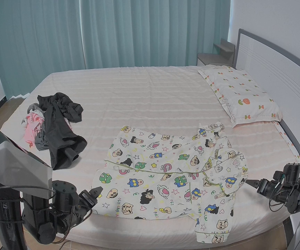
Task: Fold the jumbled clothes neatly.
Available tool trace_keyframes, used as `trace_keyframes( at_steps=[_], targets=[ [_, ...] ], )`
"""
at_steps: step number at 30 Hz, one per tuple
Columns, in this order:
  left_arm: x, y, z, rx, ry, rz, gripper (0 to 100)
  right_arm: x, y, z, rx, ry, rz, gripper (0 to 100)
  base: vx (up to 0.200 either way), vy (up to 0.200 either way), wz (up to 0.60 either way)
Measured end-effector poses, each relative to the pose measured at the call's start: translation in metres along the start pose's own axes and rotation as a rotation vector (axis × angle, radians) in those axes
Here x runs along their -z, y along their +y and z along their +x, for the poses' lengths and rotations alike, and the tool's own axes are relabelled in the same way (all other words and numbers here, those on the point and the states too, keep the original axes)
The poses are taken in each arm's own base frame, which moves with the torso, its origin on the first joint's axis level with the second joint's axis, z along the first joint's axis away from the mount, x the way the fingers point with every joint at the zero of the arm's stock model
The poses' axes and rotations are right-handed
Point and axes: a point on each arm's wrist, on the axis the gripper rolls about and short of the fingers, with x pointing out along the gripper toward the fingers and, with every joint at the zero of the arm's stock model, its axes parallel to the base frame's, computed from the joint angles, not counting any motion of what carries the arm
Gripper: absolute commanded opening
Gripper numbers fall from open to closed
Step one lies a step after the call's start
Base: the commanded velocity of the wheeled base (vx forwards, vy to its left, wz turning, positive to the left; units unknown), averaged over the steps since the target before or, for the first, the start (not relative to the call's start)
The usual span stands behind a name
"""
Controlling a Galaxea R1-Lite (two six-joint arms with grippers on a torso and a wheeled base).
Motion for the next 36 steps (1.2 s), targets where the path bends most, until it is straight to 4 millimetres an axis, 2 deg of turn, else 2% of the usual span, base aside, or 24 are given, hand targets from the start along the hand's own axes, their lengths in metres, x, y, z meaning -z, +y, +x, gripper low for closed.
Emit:
trace_keyframes(
  at_steps=[7, 17, 36],
  targets=[
    [0.004, 0.005, -0.007, -0.013, 0.05, 0.002, 100, 0.008, -0.004, -0.005, 0.015, 0.041, -0.027, 100, 0.0, 0.0, 0.0],
    [0.006, 0.008, -0.01, -0.011, 0.095, 0.013, 100, 0.024, -0.009, 0.004, 0.014, 0.131, -0.107, 100, 0.0, 0.0, 0.0],
    [0.0, 0.016, -0.006, -0.044, 0.08, 0.019, 100, 0.058, 0.023, 0.02, -0.126, 0.298, -0.289, 100, 0.0, 0.0, 0.0]
  ],
)
